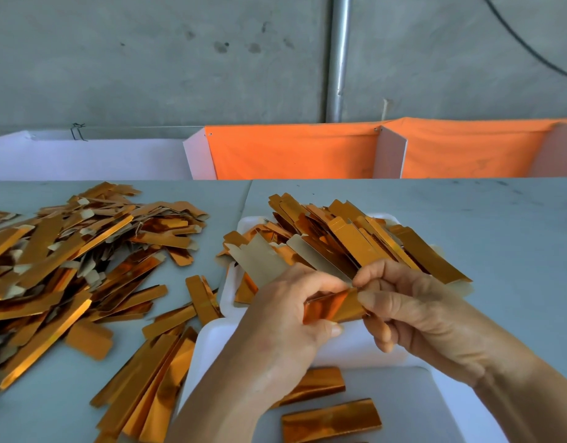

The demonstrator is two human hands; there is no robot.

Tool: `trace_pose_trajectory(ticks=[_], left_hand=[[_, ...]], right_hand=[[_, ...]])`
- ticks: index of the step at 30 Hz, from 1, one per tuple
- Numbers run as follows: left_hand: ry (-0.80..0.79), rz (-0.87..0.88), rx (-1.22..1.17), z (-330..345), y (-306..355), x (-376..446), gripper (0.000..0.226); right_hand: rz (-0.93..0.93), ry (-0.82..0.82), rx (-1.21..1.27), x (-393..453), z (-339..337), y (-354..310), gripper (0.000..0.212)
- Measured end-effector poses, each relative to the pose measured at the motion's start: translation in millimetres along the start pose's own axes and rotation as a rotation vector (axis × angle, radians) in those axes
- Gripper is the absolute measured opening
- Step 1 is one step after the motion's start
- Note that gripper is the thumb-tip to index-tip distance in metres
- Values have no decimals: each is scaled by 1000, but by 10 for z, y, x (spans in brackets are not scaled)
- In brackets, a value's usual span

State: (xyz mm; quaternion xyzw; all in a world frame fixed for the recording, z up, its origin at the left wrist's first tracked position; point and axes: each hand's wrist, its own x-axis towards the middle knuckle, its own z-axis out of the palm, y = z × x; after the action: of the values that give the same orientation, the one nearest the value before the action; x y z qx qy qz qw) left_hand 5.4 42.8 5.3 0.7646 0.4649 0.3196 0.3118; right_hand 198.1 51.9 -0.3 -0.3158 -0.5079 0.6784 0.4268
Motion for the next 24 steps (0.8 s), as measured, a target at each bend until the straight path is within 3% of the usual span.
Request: trace_pose_trajectory(ticks=[8, 18, 24], left_hand=[[-26, -1, 52, 5, 16, -1, 37], [-28, 2, 45, -25, 10, -12, 39], [6, 47, 146, -3, 4, -10, 40]], right_hand=[[28, 59, -98, -22, 11, -8, 11], [-1, 121, -148, -34, 57, -3, 16], [-136, 226, -424, 5, 108, 64, 11]])
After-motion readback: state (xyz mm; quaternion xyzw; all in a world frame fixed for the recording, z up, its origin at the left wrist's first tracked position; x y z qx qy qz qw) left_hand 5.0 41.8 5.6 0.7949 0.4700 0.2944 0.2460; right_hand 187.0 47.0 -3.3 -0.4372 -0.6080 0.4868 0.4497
